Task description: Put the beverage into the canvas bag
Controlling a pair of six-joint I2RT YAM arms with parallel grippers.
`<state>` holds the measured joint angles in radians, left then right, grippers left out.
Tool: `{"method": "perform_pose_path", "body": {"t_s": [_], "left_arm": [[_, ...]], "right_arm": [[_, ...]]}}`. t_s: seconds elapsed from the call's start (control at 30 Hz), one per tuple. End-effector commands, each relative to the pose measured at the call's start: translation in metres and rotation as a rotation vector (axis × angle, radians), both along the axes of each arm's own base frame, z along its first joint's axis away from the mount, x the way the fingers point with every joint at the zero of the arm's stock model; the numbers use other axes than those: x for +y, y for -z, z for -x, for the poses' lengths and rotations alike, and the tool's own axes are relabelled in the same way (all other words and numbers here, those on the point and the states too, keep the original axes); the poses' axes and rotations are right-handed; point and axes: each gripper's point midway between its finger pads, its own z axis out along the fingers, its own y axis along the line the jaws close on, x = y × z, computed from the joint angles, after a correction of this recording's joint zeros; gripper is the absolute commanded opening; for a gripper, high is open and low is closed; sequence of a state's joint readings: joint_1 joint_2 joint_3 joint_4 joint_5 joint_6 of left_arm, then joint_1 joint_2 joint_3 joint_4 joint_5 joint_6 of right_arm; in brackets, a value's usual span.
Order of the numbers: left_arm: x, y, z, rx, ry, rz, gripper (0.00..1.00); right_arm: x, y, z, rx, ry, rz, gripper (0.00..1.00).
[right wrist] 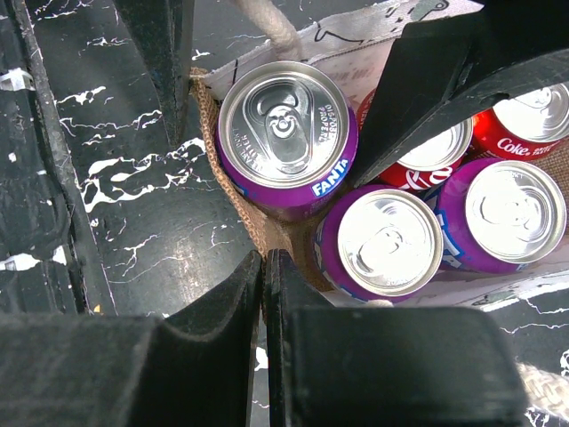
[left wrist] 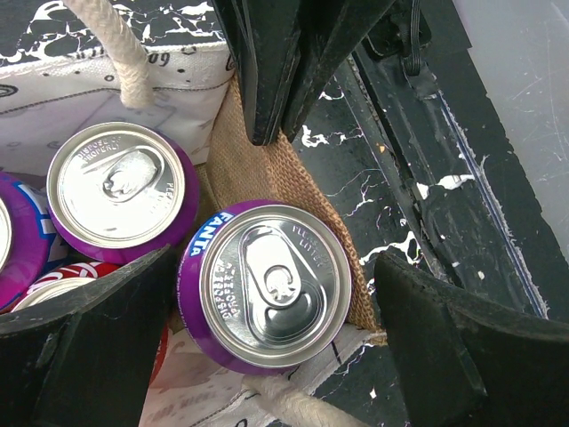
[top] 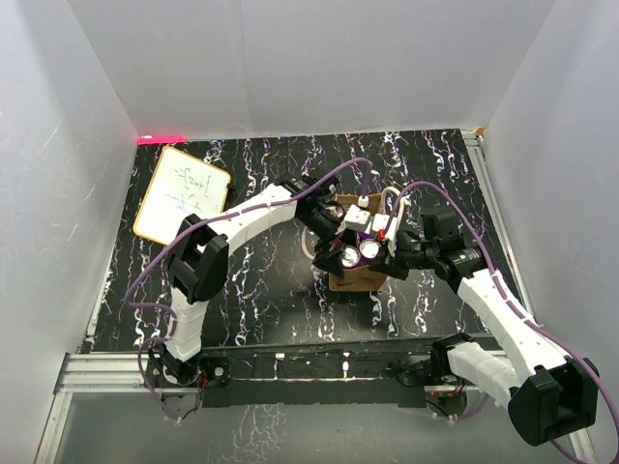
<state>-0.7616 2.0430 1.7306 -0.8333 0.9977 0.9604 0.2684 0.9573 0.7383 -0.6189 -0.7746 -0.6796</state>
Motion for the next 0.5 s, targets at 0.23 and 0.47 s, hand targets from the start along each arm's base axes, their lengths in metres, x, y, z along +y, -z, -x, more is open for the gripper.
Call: {"method": "perform_pose_path", "body": {"t_s": [0.23, 0.47], "left_arm": [[0.009, 0.007, 0.005, -0.058, -0.002, -0.053, 0.91], [0.005, -0.003, 0.003, -0.076, -0.007, -0.014, 0.93]], "right_arm": [[-0.005, -0.006, -0.011, -0.057, 0.034, 0.012, 0.08], [-0.005, -0.006, -0.011, -0.056, 0.031, 0.011, 0.08]]}}
